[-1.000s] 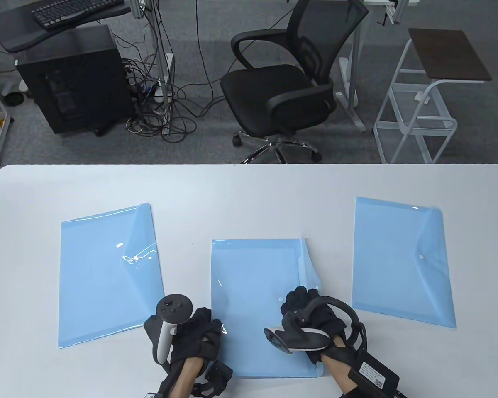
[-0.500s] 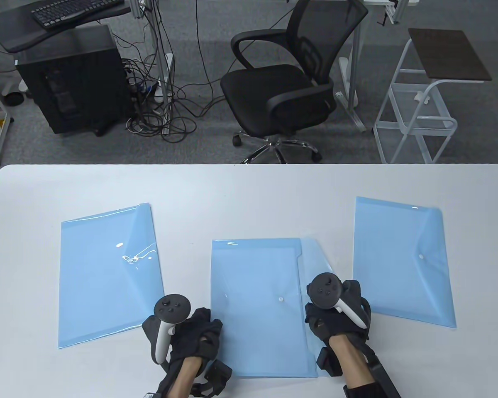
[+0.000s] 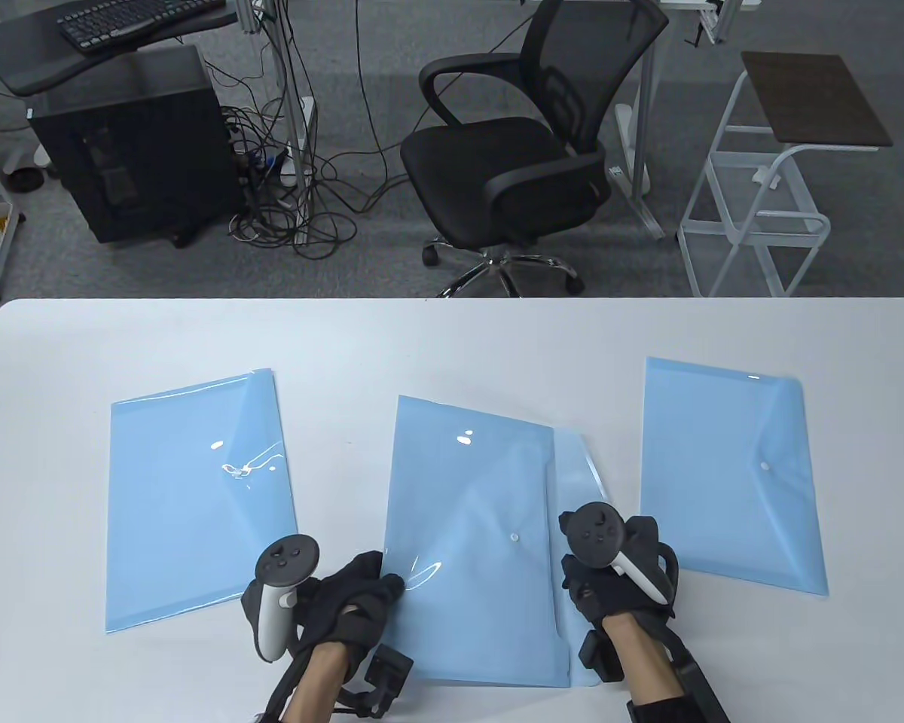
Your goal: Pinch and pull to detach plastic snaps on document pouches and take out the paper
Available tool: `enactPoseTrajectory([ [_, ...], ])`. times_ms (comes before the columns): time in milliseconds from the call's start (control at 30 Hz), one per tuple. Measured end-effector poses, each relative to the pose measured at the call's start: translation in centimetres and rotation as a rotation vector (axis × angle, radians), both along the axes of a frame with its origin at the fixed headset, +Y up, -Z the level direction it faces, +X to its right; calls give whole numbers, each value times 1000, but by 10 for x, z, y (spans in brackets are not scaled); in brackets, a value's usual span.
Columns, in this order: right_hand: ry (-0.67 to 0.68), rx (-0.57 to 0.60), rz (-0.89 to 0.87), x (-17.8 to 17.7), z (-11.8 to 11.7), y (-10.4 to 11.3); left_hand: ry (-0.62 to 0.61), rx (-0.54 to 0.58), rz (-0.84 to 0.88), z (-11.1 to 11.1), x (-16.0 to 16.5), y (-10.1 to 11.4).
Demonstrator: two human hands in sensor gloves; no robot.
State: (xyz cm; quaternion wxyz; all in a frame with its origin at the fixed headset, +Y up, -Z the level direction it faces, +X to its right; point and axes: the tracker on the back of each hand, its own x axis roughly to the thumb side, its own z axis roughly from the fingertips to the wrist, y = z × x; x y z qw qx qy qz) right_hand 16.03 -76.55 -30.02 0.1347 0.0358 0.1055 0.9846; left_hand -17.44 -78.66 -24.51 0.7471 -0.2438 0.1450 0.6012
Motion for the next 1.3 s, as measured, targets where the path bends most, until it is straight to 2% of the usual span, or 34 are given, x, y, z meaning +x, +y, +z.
enactPoseTrajectory([
  [100, 23, 13, 142, -4, -1, -7, -8, -22, 55, 0, -1, -2],
  [133, 29, 7, 136, -4, -1, -7, -8, -22, 53, 0, -1, -2],
  [433, 1, -138, -472, 7, -1, -8, 1, -23, -44, 1, -3, -2],
  [533, -30, -219, -735, 11, 0, -15, 3, -17, -73, 2, -3, -2],
  [700, 0, -290, -836, 13, 0, -20, 16, -12, -66, 2, -7, -2],
  [800, 13, -318, -851, 9, 0, -21, 17, -4, -56, 3, -10, -2],
  [933, 1, -283, -846, -2, 1, -18, 20, 4, -73, 3, -10, -2],
  [1100, -104, -163, -683, -3, 5, -7, 54, 11, -76, 4, -14, 0],
  [1300, -216, -127, -655, 9, 6, 4, 74, 21, -57, 6, -15, 4],
])
